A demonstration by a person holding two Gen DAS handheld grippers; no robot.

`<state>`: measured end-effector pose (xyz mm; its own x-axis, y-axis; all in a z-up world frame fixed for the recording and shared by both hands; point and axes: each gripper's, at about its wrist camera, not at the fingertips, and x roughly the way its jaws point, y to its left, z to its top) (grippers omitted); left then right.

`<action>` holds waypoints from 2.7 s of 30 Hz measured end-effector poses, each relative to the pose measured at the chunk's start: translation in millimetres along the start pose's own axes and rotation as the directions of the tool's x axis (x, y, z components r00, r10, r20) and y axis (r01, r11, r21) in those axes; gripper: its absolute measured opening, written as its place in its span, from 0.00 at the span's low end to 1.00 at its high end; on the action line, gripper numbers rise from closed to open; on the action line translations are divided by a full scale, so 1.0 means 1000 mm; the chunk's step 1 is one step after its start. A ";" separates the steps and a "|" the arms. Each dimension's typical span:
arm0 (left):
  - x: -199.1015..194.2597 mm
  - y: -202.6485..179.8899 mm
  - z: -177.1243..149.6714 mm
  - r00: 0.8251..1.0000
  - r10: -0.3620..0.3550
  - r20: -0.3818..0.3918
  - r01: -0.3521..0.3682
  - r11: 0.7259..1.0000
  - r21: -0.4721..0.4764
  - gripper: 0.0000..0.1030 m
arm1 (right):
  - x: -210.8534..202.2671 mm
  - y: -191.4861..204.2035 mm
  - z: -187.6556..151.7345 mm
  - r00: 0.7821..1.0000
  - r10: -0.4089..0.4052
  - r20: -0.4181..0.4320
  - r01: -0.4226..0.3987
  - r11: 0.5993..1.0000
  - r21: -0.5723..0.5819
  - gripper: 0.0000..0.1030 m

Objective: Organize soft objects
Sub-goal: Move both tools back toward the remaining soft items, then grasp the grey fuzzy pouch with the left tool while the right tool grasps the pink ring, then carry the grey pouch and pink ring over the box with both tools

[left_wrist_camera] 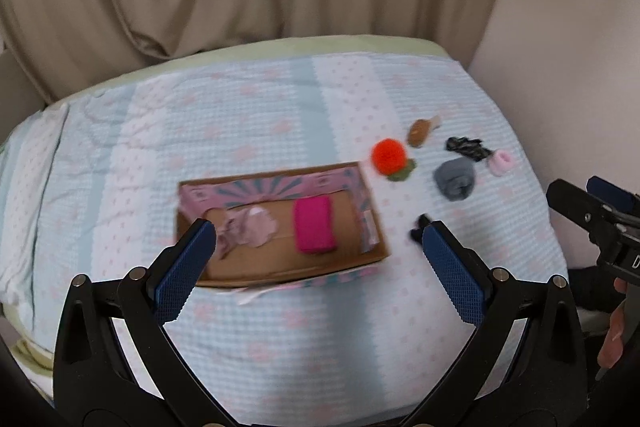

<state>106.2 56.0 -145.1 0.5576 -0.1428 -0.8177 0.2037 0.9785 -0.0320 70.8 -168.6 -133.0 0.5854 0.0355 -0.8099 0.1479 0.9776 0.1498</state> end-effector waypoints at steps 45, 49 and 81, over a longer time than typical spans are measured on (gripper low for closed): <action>0.363 -0.275 0.007 0.975 -0.158 -0.158 0.131 0.977 -0.170 1.00 | 0.300 -0.313 0.022 0.995 -0.051 -0.087 0.059 0.994 0.094 0.93; 0.379 -0.278 0.006 0.972 -0.163 -0.167 0.134 0.976 -0.172 0.98 | 0.317 -0.310 0.022 0.994 -0.062 -0.085 0.068 0.995 0.069 0.88; 0.217 -0.263 0.045 0.988 -0.153 -0.004 0.150 0.975 -0.161 0.57 | 0.156 -0.256 0.046 0.996 -0.056 0.076 0.056 0.998 0.008 0.43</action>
<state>209.8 -239.0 -288.1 0.5163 -0.2901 -0.8058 0.1525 0.9570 -0.2468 160.6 -423.1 -272.1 0.6351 -0.0350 -0.7717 0.1862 0.9765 0.1089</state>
